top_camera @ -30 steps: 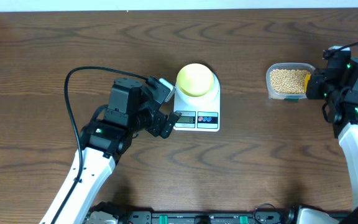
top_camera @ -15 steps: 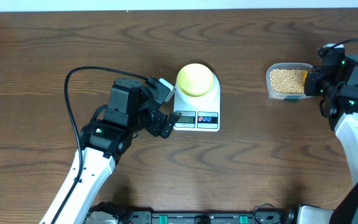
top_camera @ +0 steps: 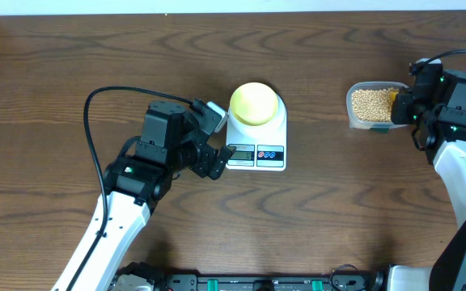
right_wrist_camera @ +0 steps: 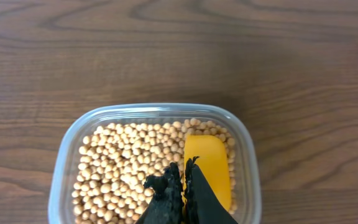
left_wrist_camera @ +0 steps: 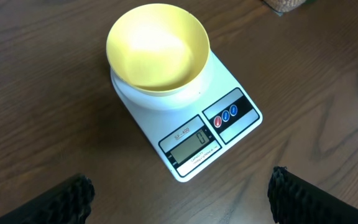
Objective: Scoop item into bowl and weigh 50g on scale
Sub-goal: 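Drag the scoop through the soybeans to fill it, right gripper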
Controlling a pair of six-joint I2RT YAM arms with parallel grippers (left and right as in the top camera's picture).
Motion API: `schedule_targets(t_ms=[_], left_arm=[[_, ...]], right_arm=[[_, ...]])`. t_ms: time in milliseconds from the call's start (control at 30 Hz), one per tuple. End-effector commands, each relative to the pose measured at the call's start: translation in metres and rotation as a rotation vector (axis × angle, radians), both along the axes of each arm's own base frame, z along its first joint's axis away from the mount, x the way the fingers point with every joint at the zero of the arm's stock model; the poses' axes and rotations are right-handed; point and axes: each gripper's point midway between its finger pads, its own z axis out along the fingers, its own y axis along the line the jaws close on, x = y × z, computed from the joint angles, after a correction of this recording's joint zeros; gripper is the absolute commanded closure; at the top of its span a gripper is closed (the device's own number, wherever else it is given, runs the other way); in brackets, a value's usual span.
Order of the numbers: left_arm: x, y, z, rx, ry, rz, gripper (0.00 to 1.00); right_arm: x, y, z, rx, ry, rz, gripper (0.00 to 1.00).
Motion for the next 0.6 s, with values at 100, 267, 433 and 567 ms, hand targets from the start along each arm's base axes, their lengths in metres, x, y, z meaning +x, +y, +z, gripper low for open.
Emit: schedule_targets(t_ms=[100, 267, 433, 567], left_arm=[[-0.001, 0.0, 0.003, -0.013, -0.006, -0.002, 0.09], [-0.001, 0.0, 0.003, -0.013, -0.006, -0.002, 0.08], [-0.001, 0.0, 0.003, -0.013, -0.006, -0.002, 0.08], [-0.001, 0.0, 0.003, -0.013, -0.006, -0.002, 0.08]], right_arm=[[-0.003, 0.005, -0.01, 0.075, 0.042, -0.018, 0.99], [-0.006, 0.008, -0.014, 0.104, 0.064, -0.03, 0.99], [-0.008, 0.017, -0.015, 0.144, 0.068, 0.008, 0.99], [-0.008, 0.021, -0.015, 0.173, 0.071, 0.011, 0.99]])
